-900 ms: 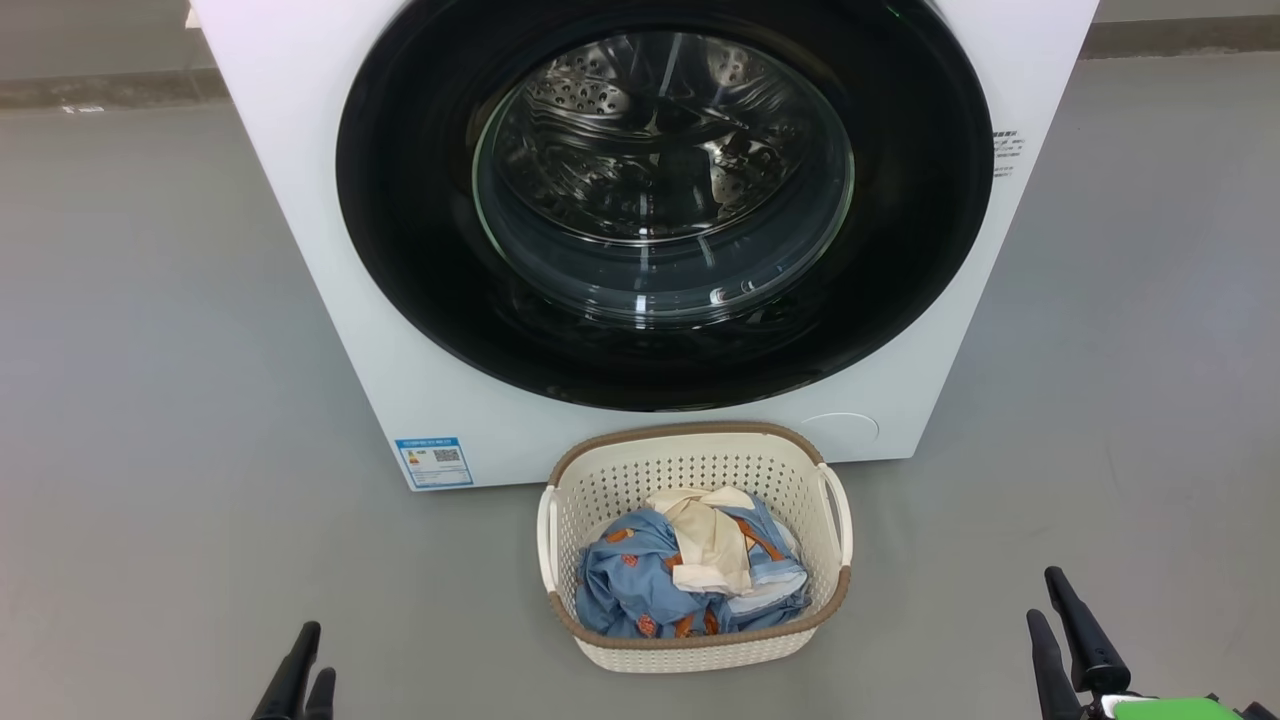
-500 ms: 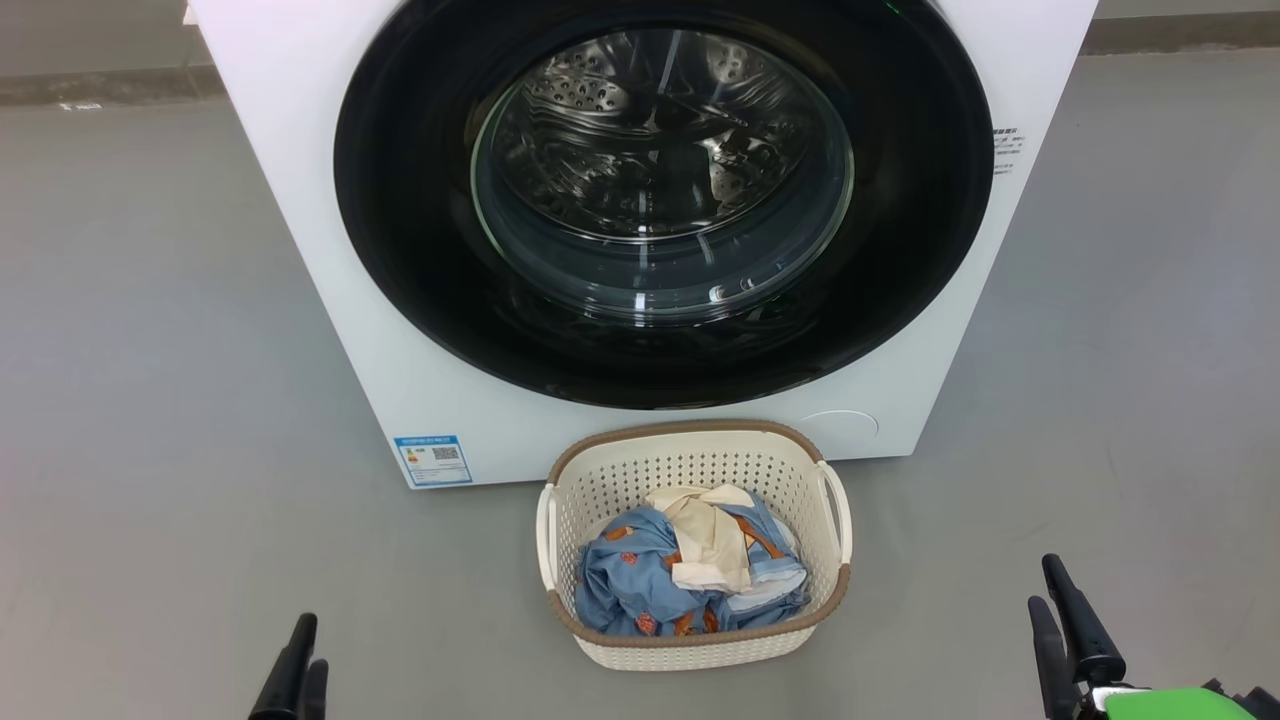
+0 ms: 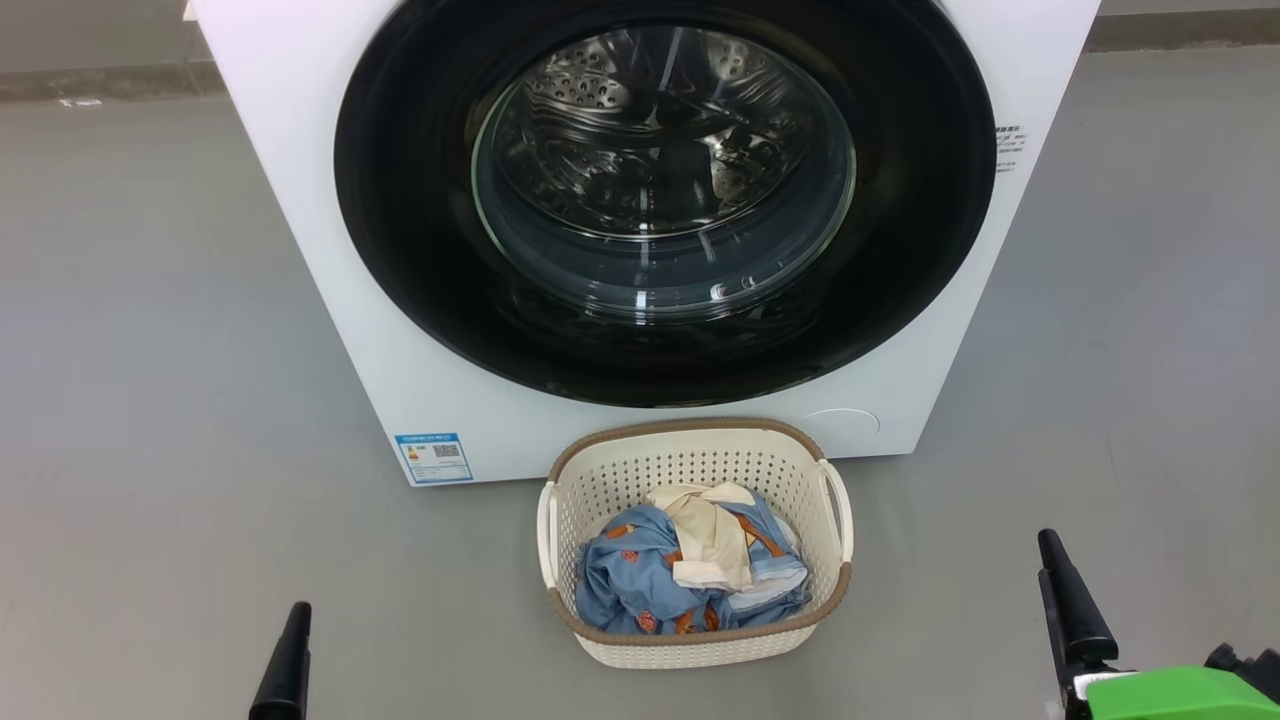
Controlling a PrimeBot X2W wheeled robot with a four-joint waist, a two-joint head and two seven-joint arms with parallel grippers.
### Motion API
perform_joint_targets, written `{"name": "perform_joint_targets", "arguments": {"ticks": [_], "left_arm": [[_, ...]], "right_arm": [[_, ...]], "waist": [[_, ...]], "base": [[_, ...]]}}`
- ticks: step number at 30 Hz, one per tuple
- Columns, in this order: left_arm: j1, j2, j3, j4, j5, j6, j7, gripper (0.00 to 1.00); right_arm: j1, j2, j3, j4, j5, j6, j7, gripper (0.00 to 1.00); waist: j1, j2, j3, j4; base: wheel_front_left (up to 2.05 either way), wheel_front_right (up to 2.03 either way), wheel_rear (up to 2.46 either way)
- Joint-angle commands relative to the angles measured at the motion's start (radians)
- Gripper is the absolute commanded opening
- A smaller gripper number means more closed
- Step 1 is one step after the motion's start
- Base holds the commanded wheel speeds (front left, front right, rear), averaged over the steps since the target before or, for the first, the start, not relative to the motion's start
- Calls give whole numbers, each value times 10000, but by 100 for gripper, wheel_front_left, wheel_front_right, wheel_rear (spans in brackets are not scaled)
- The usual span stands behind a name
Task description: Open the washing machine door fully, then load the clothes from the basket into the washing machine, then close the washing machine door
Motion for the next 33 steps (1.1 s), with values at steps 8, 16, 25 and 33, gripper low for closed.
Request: {"name": "perform_joint_targets", "arguments": {"ticks": [8,16,25,33], "left_arm": [[-129,182,105,-573,1515,-20,-337,100],[-91,284,-60,-805,2820,-22,-573,100],[-18,479,-275,-1048,4212,-24,-838,100],[52,588,-338,-1228,5400,-27,-1073,100]], "right_arm": [[-259,-278,354,-642,-1705,5,-319,100],[-297,-475,528,-884,-3049,6,-553,100],[-282,-649,677,-1095,-4419,7,-817,100],[-263,-797,744,-1156,-5485,8,-1050,100]], "waist": [[-1,0,18,9],[-1,0,39,12],[-1,0,36,34],[-1,0,45,59]], "base": [[0,0,0],[0,0,0],[0,0,0],[0,0,0]]}}
